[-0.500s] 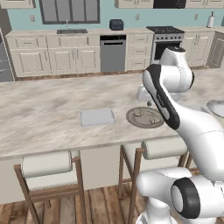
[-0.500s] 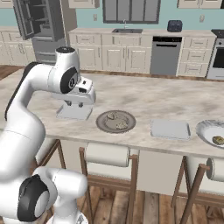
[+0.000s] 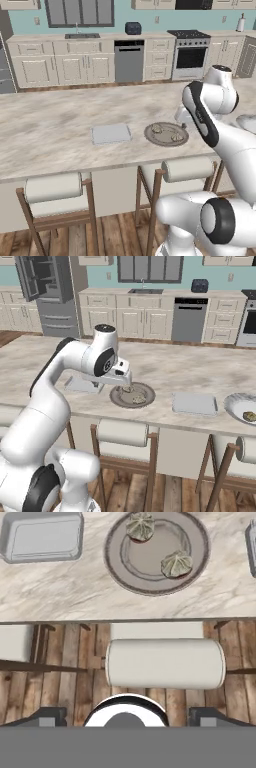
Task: Place two dumplings into each of the tupperware containers and then place the containers in the fridge.
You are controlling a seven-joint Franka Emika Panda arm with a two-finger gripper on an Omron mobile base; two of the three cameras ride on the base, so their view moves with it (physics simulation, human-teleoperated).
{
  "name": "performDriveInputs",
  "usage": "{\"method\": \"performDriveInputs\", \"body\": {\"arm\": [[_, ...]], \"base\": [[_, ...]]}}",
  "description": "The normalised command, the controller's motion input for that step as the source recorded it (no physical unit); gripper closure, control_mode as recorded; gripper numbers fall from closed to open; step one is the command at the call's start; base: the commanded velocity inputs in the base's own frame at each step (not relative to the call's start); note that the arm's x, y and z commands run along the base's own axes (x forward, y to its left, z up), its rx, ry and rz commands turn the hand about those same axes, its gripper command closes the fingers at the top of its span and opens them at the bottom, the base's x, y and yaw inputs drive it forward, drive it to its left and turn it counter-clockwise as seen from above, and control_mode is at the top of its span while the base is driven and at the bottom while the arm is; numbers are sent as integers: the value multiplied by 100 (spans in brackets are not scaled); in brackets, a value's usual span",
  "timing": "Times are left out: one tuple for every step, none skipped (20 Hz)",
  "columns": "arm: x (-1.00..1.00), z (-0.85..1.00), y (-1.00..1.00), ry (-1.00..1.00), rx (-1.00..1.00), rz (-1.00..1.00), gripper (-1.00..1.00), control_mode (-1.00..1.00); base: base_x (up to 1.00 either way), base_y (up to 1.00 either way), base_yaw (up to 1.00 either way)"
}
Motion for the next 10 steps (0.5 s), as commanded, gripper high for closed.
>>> {"method": "performDriveInputs", "body": {"arm": [[36, -58, -77, 2, 0, 0, -100, -100], [40, -58, -69, 1, 0, 0, -100, -100], [44, -53, -68, 1, 0, 0, -100, -100], [65, -48, -46, 5, -4, 0, -100, -100], [69, -55, -26, 6, -9, 0, -100, -100], [64, -62, -34, 5, -7, 0, -100, -100], [64, -60, -25, 5, -10, 0, -100, -100], [64, -44, -6, 9, -6, 0, -100, -100], [64, -45, 0, 5, -3, 0, -100, -100], [63, -45, 0, 4, -11, 0, -100, -100]], "base": [[0, 0, 0], [0, 0, 0], [0, 0, 0], [0, 0, 0], [0, 0, 0], [0, 0, 0], [0, 0, 0], [0, 0, 0], [0, 0, 0], [0, 0, 0]]}}
